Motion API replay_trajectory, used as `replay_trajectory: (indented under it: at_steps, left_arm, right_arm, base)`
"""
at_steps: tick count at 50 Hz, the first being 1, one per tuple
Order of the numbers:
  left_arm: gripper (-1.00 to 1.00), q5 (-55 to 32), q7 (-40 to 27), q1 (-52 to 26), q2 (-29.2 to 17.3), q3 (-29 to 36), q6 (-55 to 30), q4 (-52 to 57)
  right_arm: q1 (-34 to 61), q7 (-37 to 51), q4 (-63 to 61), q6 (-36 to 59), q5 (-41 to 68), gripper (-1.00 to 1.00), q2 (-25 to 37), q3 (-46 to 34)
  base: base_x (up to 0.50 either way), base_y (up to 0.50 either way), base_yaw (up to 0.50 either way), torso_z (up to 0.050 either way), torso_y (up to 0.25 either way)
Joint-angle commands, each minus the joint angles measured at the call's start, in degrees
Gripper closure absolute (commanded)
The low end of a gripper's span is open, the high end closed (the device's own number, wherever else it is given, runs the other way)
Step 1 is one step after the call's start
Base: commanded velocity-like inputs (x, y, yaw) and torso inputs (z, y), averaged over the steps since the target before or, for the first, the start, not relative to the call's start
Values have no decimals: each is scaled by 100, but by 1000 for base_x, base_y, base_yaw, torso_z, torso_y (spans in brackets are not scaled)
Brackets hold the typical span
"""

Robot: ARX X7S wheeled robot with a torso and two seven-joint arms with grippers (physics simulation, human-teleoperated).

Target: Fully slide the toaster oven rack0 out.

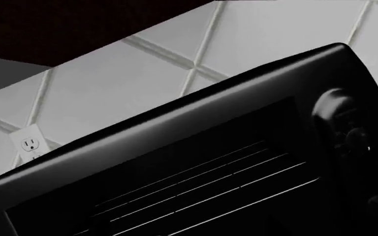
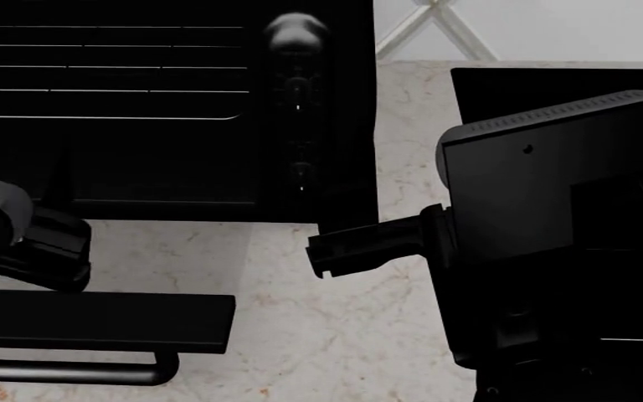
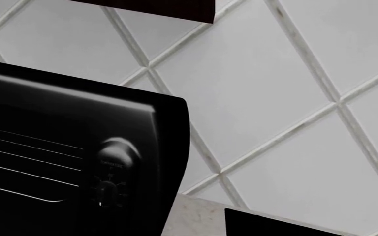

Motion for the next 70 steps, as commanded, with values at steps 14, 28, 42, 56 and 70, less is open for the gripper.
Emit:
replay_trajectory:
  at_steps: [14,28,42,56,70]
  left_arm:
    - [-100,237,95,-2141,-1156,3720,60,-1895]
    - [-100,416,381,-2613,-1167,4580,1032,-3355]
    - [-100,549,607,-2692,-692,4802,2947,-5953]
    - [100,685,606,-2863,-338,4855,3793,-7322]
    - [100,682,148,-2355,-1068,4722,2529,-4721]
  right_arm:
    - [31,23,-16,24,85,-100,102,29]
    - [-36,59,-7,-48,115,-100,130,48]
    - [-123,126,289,-362,76,-100,145,-120]
    - [-155,167,500,-559,64,-100,178,-228]
    - [-80,173,440,-472,145,-100,169,-219]
  base:
    - [0,0,0,0,0]
    - [0,0,0,0,0]
    - [0,0,0,0,0]
    - [0,0,0,0,0]
    - [0,0,0,0,0]
